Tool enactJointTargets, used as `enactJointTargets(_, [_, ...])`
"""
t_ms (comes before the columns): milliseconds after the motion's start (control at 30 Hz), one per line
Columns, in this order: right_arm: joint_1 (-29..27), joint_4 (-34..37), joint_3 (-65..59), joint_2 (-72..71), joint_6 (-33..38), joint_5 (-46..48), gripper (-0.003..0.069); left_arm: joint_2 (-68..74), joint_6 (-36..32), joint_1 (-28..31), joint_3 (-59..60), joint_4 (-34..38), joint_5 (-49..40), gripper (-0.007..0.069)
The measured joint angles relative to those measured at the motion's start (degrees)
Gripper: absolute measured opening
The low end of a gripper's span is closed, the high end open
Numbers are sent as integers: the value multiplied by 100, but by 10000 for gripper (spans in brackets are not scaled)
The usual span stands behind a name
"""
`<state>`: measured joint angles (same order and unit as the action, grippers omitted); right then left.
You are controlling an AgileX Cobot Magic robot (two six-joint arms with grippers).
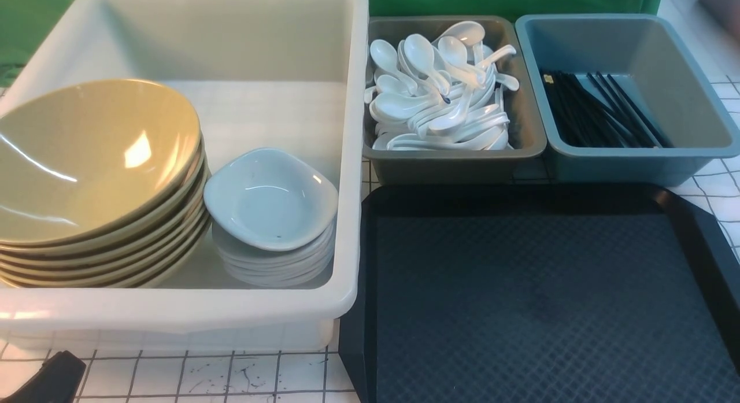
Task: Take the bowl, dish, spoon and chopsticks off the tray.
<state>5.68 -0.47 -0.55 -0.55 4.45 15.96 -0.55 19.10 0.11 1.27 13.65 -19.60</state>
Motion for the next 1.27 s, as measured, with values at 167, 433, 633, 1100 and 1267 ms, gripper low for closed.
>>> enactJointTargets(167, [0,0,0,0,0,0,110,0,5,0,0,0,0,-1])
enactJointTargets(433, [0,0,0,0,0,0,120,0,5,0,0,0,0,-1])
enactJointTargets(633, [0,0,0,0,0,0,128,-4,5,0,0,0,0,-1])
enactJointTargets(1100, [0,0,0,0,0,0,141,-6,5,0,0,5,0,-1])
enactJointTargets(1267, [0,0,0,0,0,0,146,-11,5,0,0,5,0,-1])
